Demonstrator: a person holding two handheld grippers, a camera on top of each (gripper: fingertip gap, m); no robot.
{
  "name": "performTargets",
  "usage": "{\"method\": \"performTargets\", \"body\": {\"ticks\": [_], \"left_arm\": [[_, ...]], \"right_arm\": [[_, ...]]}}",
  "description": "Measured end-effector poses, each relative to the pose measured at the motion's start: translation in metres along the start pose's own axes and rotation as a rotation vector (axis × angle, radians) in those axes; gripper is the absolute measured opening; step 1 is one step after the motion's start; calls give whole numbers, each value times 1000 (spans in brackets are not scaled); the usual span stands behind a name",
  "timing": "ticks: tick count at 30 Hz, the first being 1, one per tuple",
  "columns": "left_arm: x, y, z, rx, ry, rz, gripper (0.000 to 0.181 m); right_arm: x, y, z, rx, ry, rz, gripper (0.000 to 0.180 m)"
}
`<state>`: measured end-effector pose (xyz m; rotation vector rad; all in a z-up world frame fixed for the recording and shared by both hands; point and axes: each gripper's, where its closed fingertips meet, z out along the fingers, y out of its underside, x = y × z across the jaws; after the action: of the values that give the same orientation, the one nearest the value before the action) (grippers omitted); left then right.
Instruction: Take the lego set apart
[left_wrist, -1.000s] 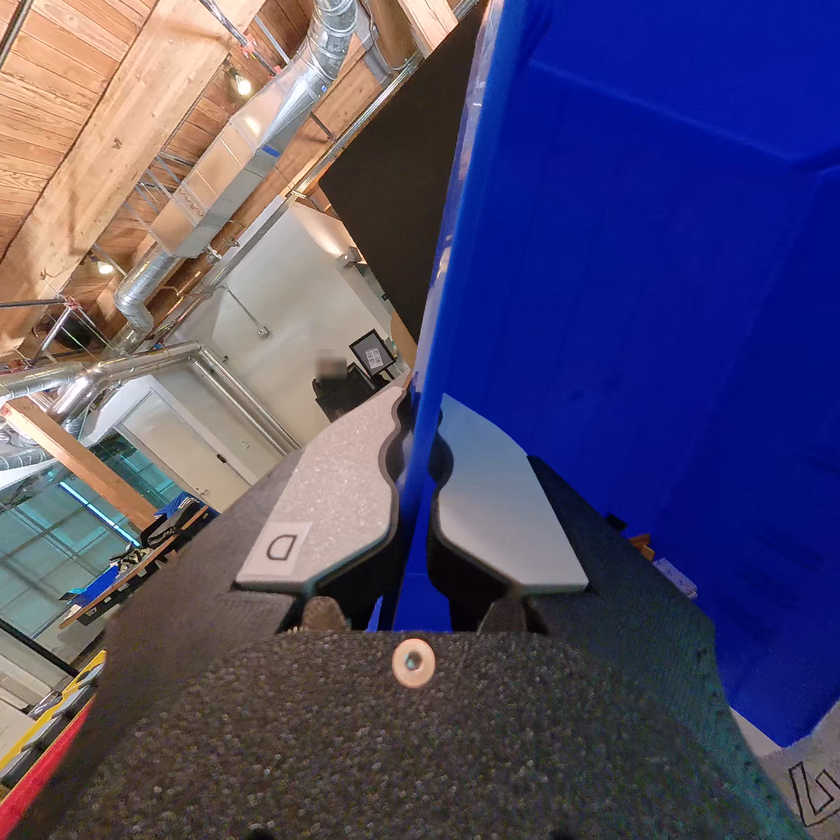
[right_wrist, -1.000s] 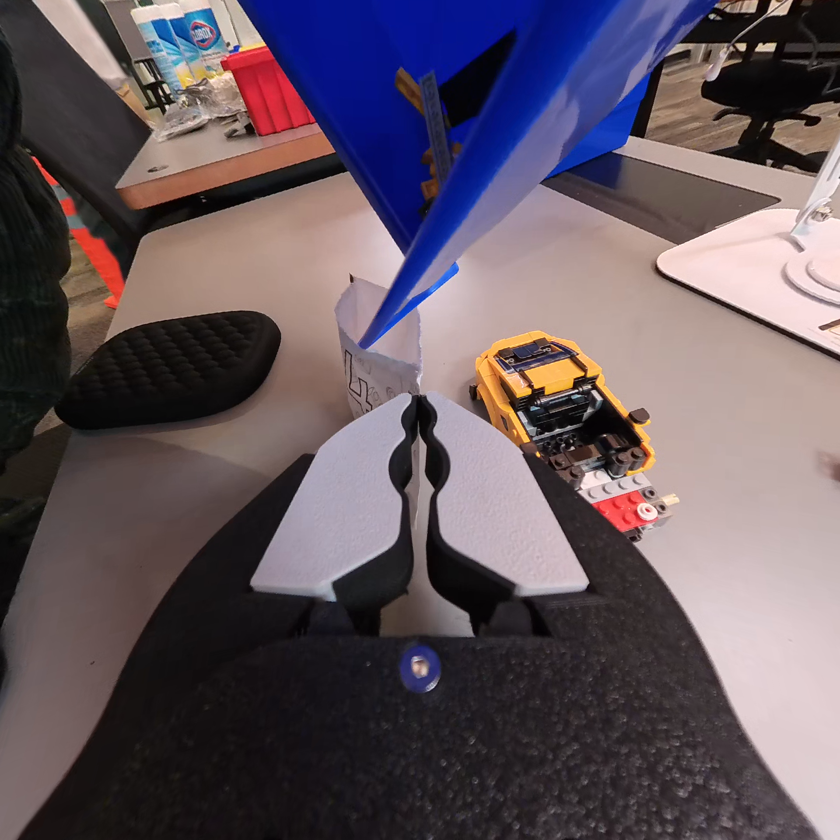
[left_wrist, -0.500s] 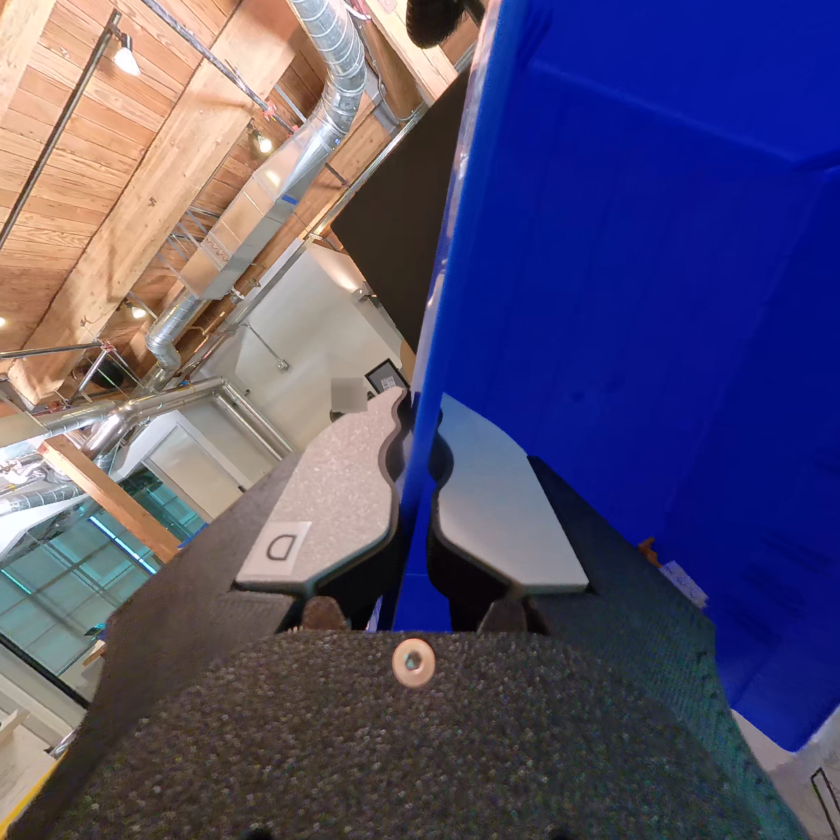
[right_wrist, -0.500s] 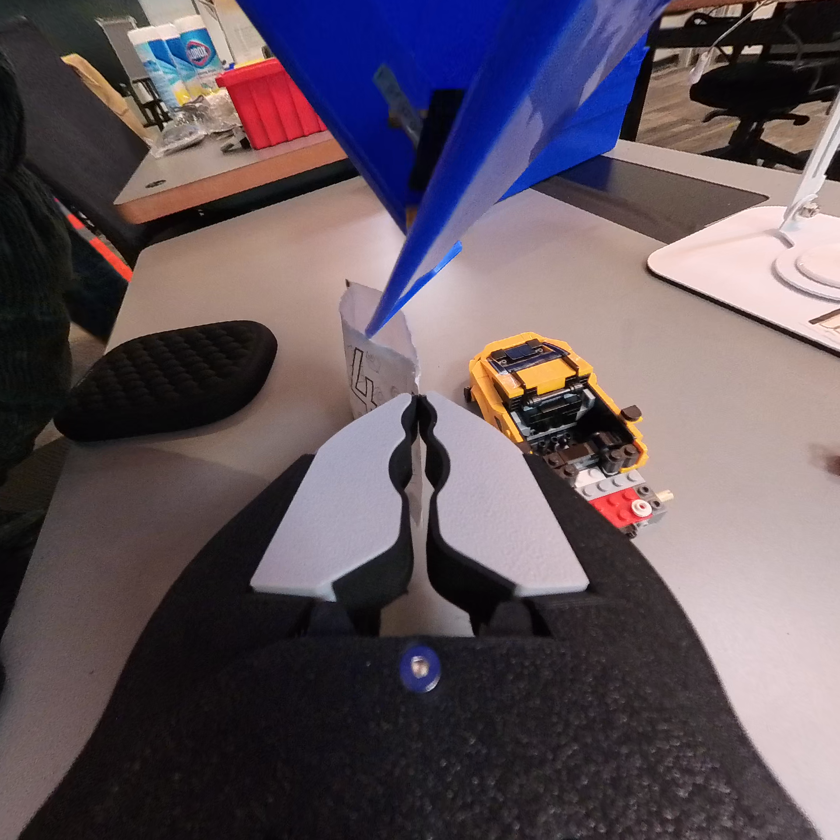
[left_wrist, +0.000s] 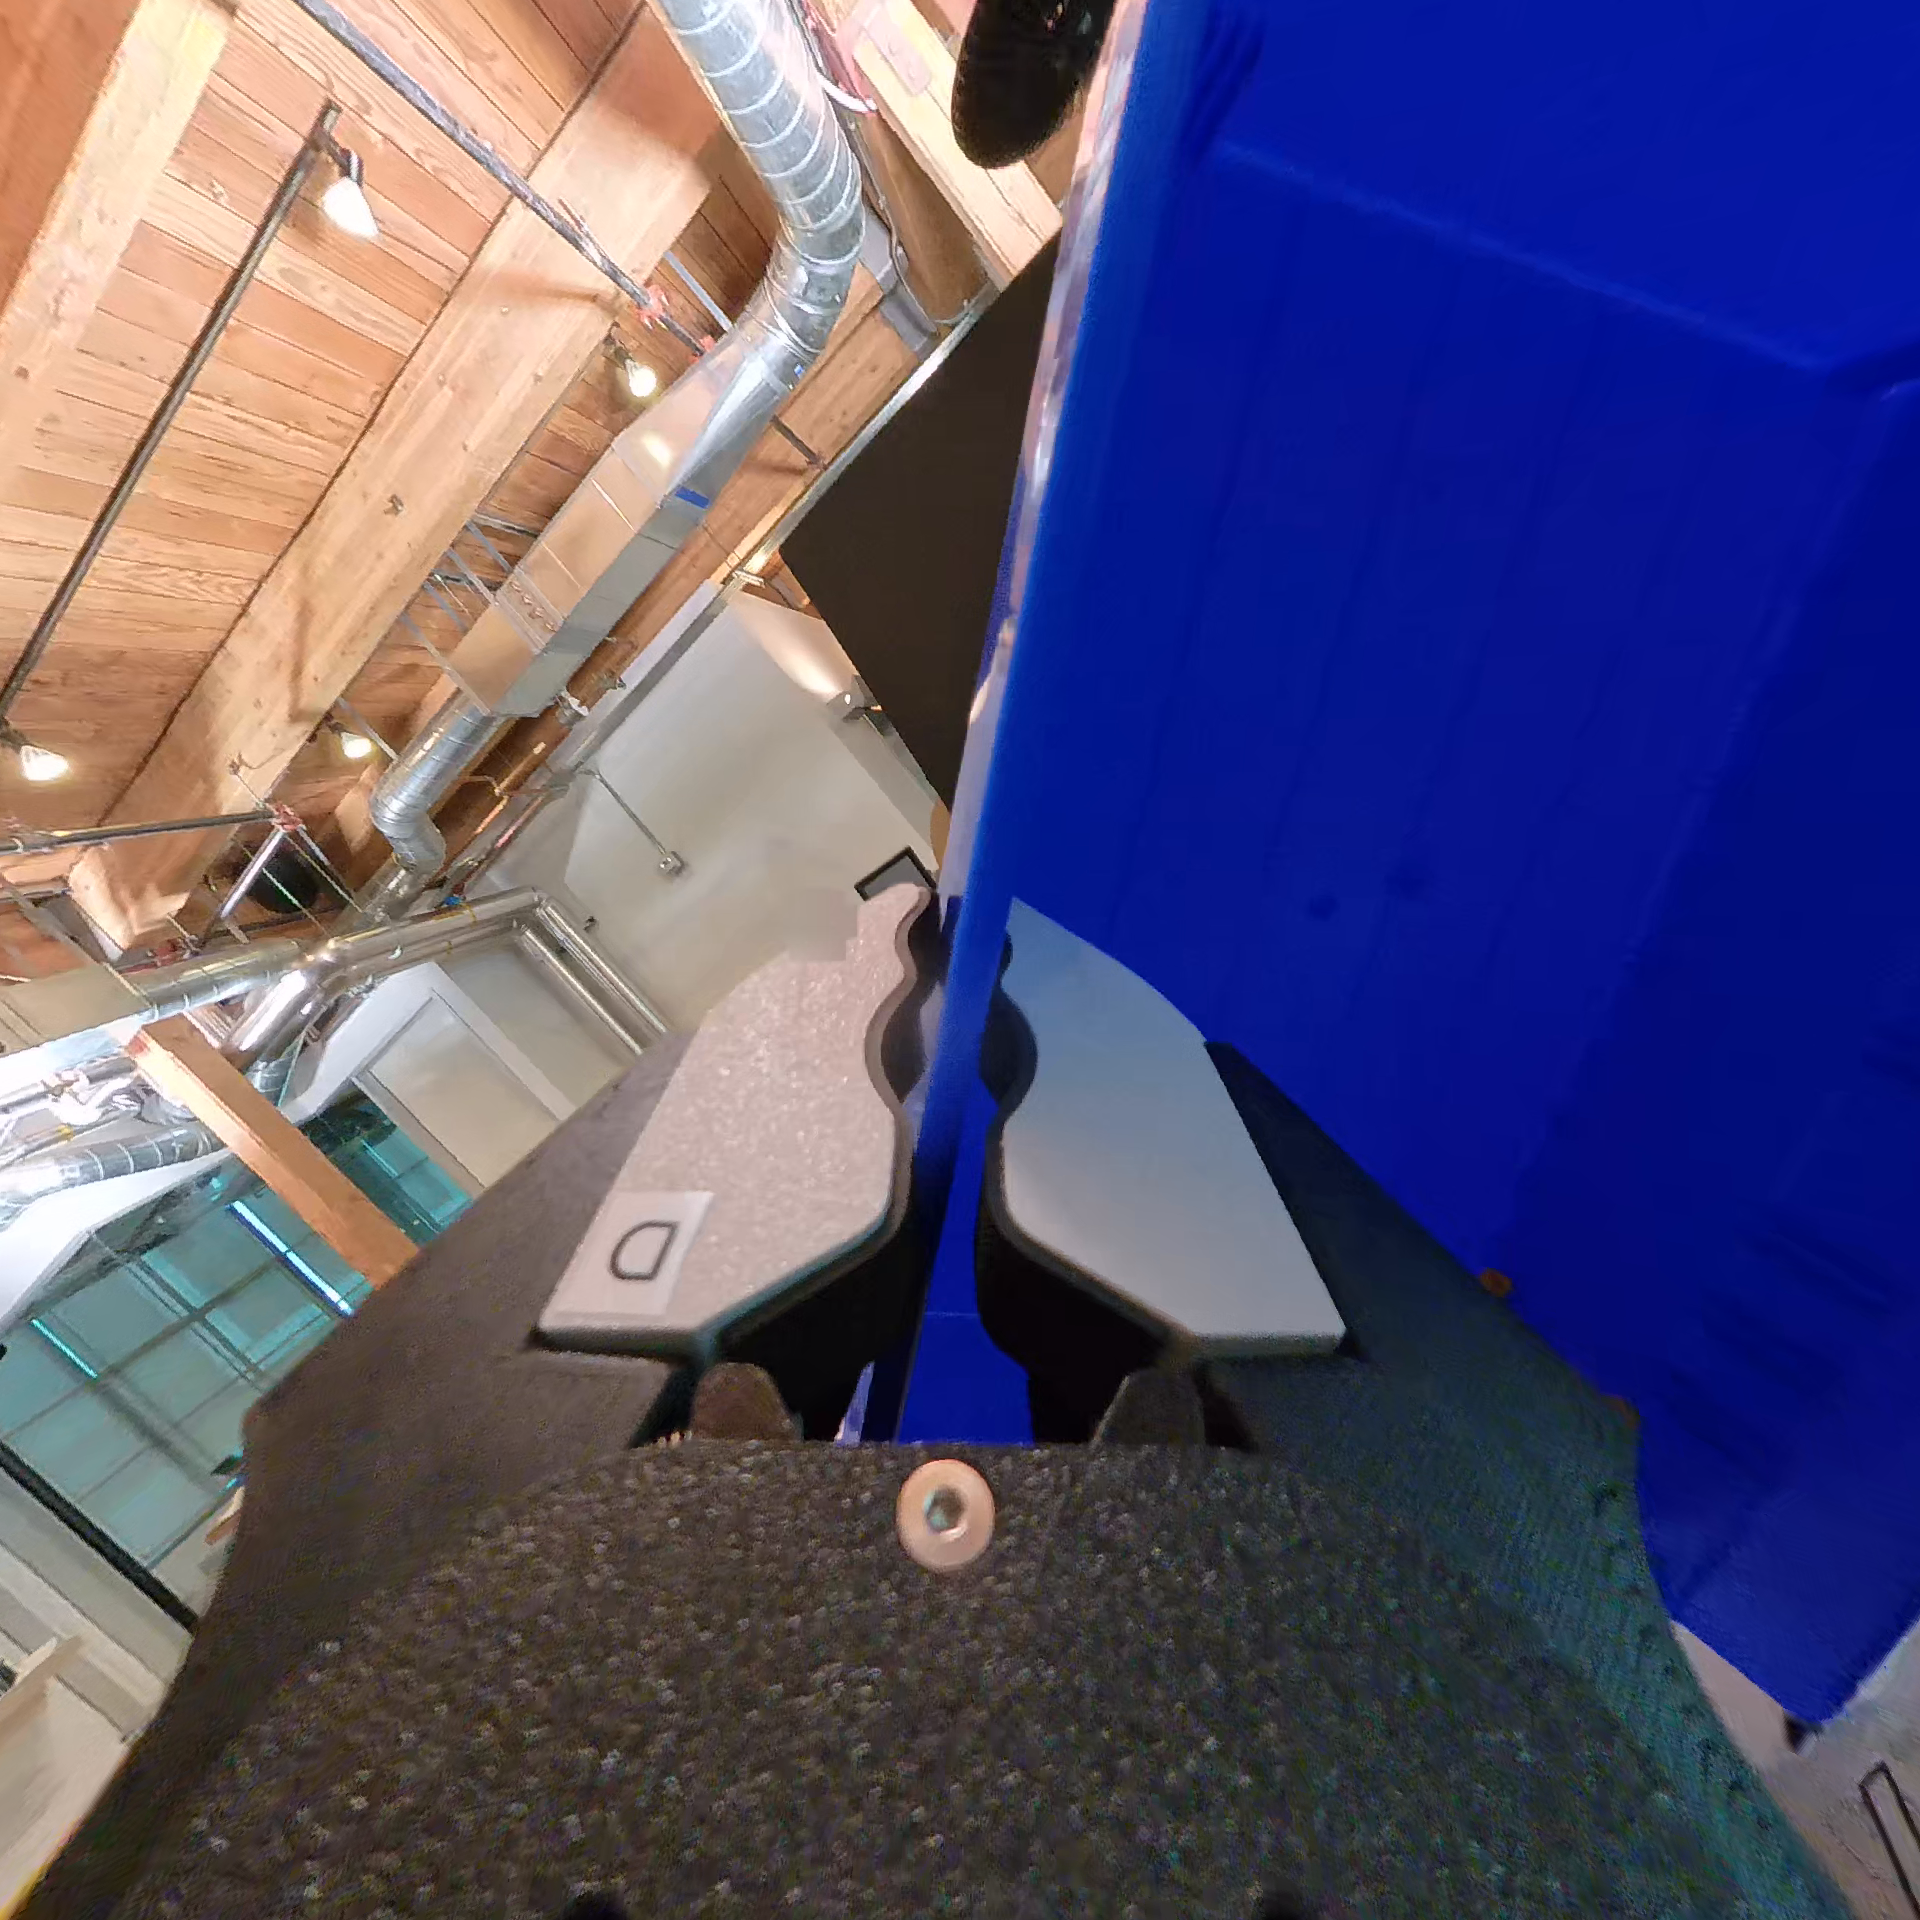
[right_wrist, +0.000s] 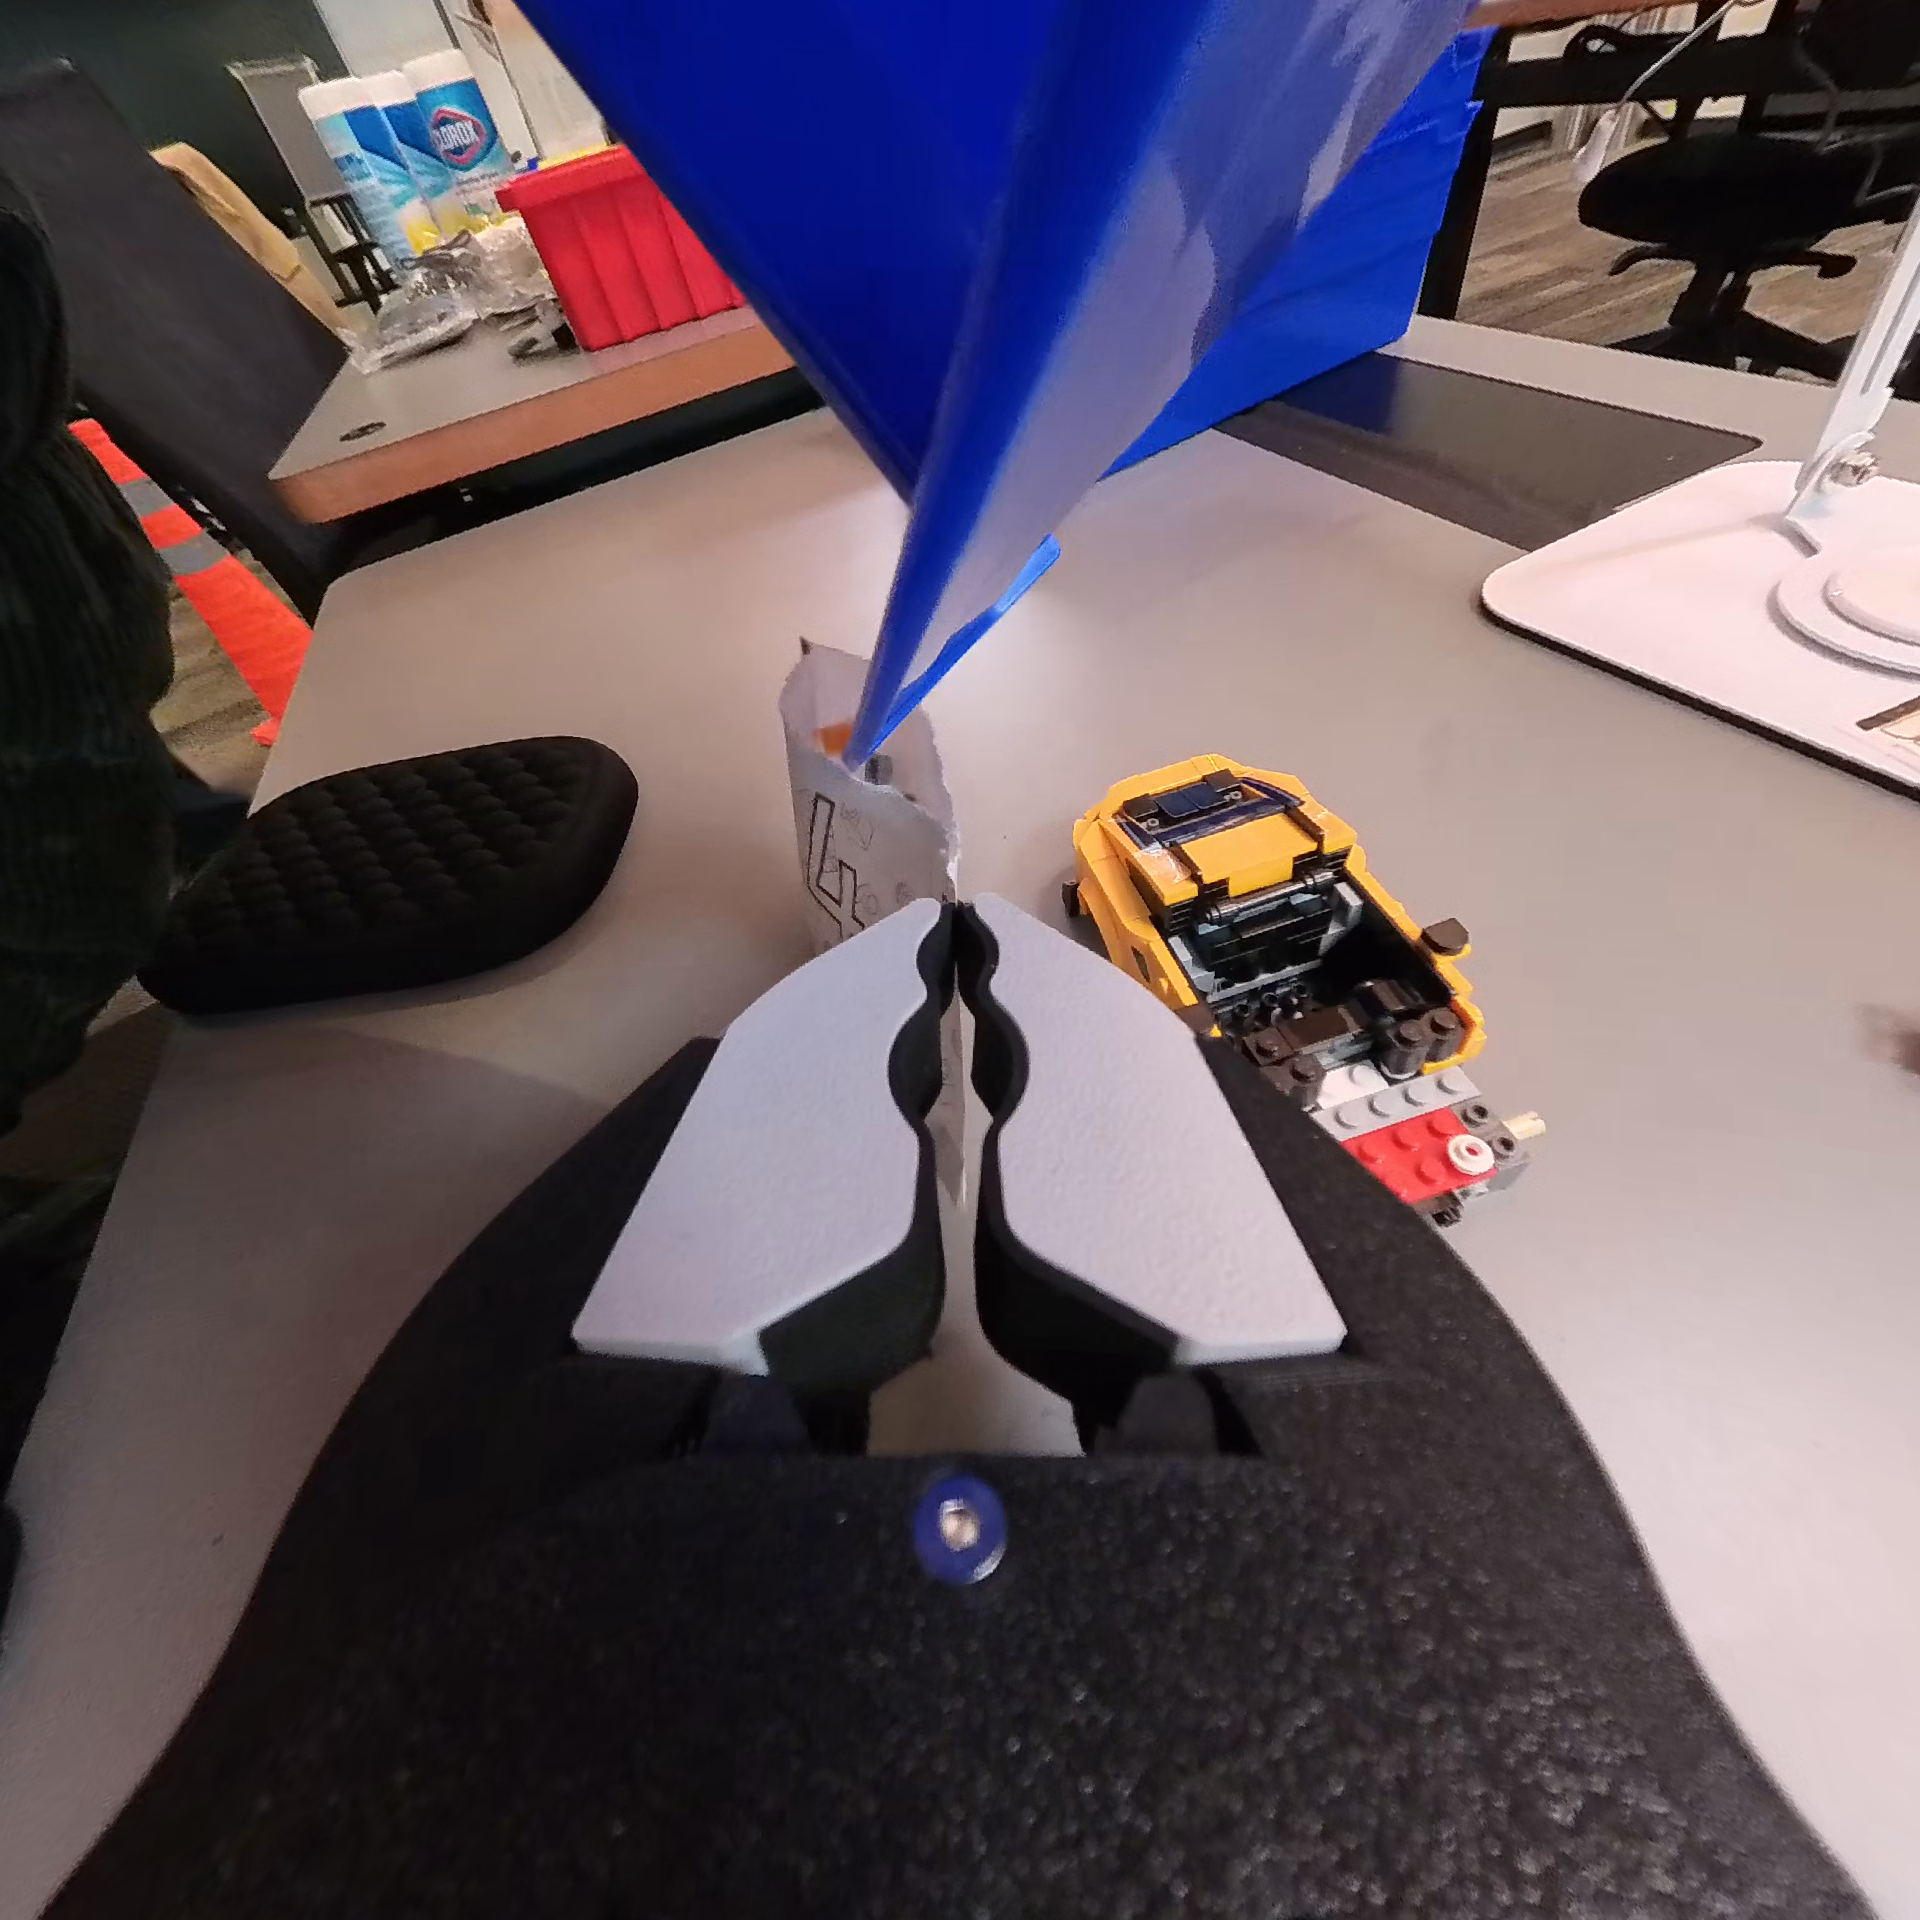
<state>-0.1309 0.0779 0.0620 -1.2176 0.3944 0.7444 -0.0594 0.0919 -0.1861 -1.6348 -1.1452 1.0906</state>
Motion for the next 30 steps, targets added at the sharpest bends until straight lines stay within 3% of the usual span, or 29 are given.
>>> {"method": "performTargets", "body": {"ticks": [30], "left_arm": [[-10, -6, -29, 102, -66, -50, 5]], "right_arm": [[4, -1, -2, 17, 17, 15, 0]]}}
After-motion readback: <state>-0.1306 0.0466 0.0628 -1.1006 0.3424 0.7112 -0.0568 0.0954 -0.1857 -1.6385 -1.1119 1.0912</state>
